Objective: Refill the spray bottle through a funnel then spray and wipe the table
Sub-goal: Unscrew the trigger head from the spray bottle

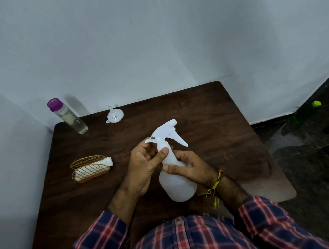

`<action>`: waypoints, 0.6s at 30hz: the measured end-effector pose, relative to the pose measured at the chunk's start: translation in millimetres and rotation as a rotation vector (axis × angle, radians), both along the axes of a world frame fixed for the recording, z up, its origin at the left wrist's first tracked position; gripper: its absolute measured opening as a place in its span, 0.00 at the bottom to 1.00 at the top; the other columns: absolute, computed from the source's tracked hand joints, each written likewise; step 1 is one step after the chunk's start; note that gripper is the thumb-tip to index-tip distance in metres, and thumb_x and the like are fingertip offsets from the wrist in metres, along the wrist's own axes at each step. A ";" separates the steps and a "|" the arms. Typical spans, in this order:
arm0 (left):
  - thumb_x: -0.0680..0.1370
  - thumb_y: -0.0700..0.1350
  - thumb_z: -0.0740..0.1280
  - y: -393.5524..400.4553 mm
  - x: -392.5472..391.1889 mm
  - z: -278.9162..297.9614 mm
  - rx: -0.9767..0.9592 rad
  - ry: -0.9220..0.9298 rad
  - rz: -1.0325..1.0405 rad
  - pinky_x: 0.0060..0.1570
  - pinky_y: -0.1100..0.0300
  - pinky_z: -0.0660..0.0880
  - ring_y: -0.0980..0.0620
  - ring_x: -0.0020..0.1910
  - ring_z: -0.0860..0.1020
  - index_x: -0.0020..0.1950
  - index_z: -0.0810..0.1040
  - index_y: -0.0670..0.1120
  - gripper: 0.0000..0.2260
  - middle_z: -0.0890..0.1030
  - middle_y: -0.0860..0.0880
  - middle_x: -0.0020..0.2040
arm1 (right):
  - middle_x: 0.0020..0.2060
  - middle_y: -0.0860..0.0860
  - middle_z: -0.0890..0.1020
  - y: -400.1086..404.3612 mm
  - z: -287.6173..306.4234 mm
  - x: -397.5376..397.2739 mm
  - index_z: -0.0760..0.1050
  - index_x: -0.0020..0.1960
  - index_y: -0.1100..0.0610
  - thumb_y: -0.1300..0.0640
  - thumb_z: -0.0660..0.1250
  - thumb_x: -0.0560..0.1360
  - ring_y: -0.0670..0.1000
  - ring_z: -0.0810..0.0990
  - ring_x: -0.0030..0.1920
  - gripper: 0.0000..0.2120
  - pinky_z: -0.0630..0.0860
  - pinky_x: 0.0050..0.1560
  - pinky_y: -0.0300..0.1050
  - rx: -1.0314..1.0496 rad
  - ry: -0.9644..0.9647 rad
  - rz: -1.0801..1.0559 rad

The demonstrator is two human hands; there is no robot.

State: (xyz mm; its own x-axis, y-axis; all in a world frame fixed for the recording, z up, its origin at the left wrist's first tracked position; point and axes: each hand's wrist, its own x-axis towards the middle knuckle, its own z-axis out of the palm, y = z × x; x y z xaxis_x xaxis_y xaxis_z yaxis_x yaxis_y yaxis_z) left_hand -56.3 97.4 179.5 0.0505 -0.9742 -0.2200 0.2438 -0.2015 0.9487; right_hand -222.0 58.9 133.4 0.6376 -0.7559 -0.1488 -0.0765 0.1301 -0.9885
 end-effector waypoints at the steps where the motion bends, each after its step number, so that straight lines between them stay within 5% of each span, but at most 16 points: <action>1: 0.74 0.40 0.70 -0.2 0.0 0.1 0.008 0.019 -0.013 0.54 0.52 0.80 0.45 0.58 0.81 0.63 0.77 0.41 0.18 0.83 0.42 0.57 | 0.50 0.54 0.84 -0.3 -0.7 -0.3 0.80 0.58 0.60 0.57 0.70 0.77 0.53 0.84 0.51 0.11 0.80 0.50 0.48 -0.001 0.003 -0.006; 4: 0.78 0.38 0.66 -1.1 2.6 1.0 0.025 0.006 -0.076 0.58 0.49 0.78 0.44 0.62 0.80 0.64 0.76 0.39 0.15 0.82 0.42 0.60 | 0.52 0.56 0.84 -1.9 -1.8 -3.6 0.79 0.58 0.61 0.56 0.71 0.76 0.56 0.84 0.52 0.14 0.81 0.52 0.53 0.023 -0.016 -0.030; 9: 0.73 0.38 0.70 -1.3 -2.4 3.3 -0.020 -0.049 0.013 0.49 0.59 0.80 0.50 0.55 0.83 0.60 0.78 0.42 0.16 0.85 0.47 0.53 | 0.49 0.51 0.85 0.0 -1.8 -0.2 0.80 0.56 0.59 0.57 0.71 0.76 0.50 0.84 0.50 0.10 0.78 0.48 0.43 0.023 -0.034 -0.012; 13: 0.75 0.44 0.69 -0.3 2.7 3.3 -0.020 -0.107 -0.036 0.57 0.52 0.78 0.48 0.59 0.81 0.62 0.78 0.42 0.16 0.84 0.46 0.57 | 0.49 0.48 0.85 -1.3 -1.6 -3.0 0.81 0.54 0.53 0.58 0.72 0.75 0.48 0.84 0.51 0.08 0.78 0.49 0.40 -0.005 -0.010 -0.026; 18: 0.69 0.46 0.75 -3.3 -5.7 6.3 -0.079 -0.212 0.137 0.49 0.53 0.81 0.48 0.51 0.83 0.56 0.80 0.43 0.17 0.85 0.45 0.50 | 0.51 0.52 0.84 -2.0 -7.5 1.5 0.80 0.58 0.56 0.49 0.73 0.73 0.51 0.83 0.52 0.17 0.81 0.52 0.53 -0.093 0.097 -0.001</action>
State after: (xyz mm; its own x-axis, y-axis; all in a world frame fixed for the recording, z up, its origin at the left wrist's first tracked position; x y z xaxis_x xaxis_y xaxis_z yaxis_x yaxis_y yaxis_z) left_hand -62.0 94.1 185.7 0.2202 -0.9688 -0.1136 0.0577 -0.1034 0.9930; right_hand -220.5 56.9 125.9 0.6228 -0.7700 -0.1386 -0.1722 0.0379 -0.9843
